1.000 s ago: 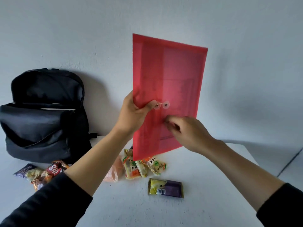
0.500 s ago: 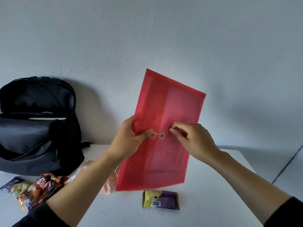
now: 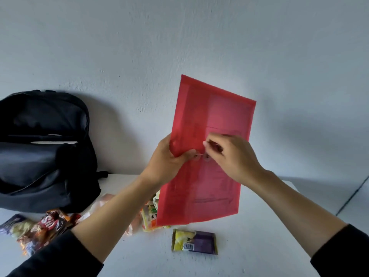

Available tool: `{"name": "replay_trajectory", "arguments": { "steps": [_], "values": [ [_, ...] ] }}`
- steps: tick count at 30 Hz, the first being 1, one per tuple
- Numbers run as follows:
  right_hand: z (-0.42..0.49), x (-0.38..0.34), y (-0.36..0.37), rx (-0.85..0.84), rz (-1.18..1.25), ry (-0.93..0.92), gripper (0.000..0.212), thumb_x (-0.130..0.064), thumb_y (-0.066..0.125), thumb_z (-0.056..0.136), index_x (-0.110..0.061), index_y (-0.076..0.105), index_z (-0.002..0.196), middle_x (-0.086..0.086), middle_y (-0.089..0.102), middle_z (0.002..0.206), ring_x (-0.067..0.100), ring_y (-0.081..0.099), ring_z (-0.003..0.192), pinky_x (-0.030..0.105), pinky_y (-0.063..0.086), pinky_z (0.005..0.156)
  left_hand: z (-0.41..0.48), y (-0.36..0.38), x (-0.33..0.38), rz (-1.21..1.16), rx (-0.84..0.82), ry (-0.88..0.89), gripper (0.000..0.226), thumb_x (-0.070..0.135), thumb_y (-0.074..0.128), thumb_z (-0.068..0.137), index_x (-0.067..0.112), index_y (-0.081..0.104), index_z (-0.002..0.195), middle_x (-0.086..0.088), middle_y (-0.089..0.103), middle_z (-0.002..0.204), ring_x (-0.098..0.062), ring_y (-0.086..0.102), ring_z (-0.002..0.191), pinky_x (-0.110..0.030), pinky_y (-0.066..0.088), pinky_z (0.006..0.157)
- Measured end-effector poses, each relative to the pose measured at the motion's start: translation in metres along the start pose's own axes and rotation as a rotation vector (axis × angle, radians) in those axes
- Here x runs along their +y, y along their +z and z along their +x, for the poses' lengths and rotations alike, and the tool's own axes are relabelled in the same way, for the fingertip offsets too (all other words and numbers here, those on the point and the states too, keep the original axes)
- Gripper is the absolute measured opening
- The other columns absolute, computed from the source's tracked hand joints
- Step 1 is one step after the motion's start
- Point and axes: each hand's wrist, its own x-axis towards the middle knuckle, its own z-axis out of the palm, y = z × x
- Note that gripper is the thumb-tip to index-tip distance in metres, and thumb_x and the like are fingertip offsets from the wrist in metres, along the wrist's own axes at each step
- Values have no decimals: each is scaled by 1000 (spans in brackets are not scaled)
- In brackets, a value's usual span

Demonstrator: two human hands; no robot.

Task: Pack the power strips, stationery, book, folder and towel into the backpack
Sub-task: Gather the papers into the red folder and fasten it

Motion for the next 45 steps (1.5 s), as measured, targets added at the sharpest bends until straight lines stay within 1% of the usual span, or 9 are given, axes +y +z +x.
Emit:
{"name": "replay_trajectory", "arguments": {
  "steps": [5, 9, 14, 21, 26, 32, 36, 40, 45],
  "values": [
    [-13, 20, 7, 36, -33, 159, 21, -34, 56, 103, -23, 62, 86, -8, 51, 55, 21, 50, 51, 33, 40, 50, 8, 5, 14, -85, 61, -23, 23, 0, 79, 86, 13, 68, 101, 6, 79, 84, -10, 76, 80, -25, 60, 78],
    [-24, 20, 14, -178, -39, 232, 19, -30, 53, 102, -25, 68, 91, -7, 50, 53, 26, 52, 53, 35, 41, 55, 8, 5, 7, -131, 46, -96, 25, -4, 80, 83, 14, 69, 97, 8, 77, 81, -9, 73, 75, -27, 62, 75],
    [-29, 2, 18, -397, 38, 70, 21, -29, 51, 104, -22, 62, 88, -11, 46, 61, 17, 49, 62, 36, 37, 60, 3, 14, -9, -122, 113, -163, 25, -4, 80, 83, 10, 70, 101, 8, 78, 80, -6, 74, 73, -23, 58, 70],
    [-11, 14, 0, -102, 79, 35, 23, -37, 58, 102, -26, 64, 83, -14, 58, 63, 7, 54, 61, 25, 41, 54, -9, 7, -3, -41, -47, -80, 25, 2, 77, 88, 12, 70, 110, -6, 81, 96, -23, 78, 90, -41, 61, 88],
    [-28, 17, 11, -37, 38, 115, 20, -33, 60, 101, -25, 61, 83, -12, 50, 57, 12, 46, 52, 30, 38, 52, 0, -7, 9, -165, 59, -145, 29, 0, 79, 84, 8, 70, 110, -14, 79, 101, -30, 76, 94, -54, 59, 94],
    [-24, -14, 14, -158, -45, -97, 16, -28, 51, 102, -28, 66, 99, -6, 62, 73, 24, 57, 62, 34, 38, 50, -3, -2, 3, 19, 84, -102, 25, 3, 82, 83, 11, 71, 104, -5, 80, 93, -23, 77, 89, -50, 60, 91],
    [-6, -9, 5, -59, -18, -151, 28, -37, 48, 96, -27, 66, 78, -9, 55, 71, 14, 55, 62, 32, 39, 50, -11, -3, 7, 101, -10, -68, 20, -1, 76, 88, 12, 72, 103, -3, 80, 89, -17, 77, 84, -45, 61, 89],
    [-6, -2, 7, 125, 224, 31, 13, -36, 81, 84, -27, 80, 76, -11, 45, 65, 12, 44, 57, 28, 38, 52, -10, -18, 18, -17, -24, -140, 35, 5, 80, 86, 9, 69, 119, -6, 80, 104, -24, 77, 96, -49, 61, 92],
    [-16, -6, 11, 170, 540, 235, 7, -20, 85, 81, -20, 80, 77, -12, 51, 65, 6, 49, 62, 20, 38, 60, -13, -31, 29, -195, -27, -178, 37, -2, 76, 85, 5, 68, 120, -16, 78, 108, -29, 76, 97, -45, 62, 88]
  ]
}}
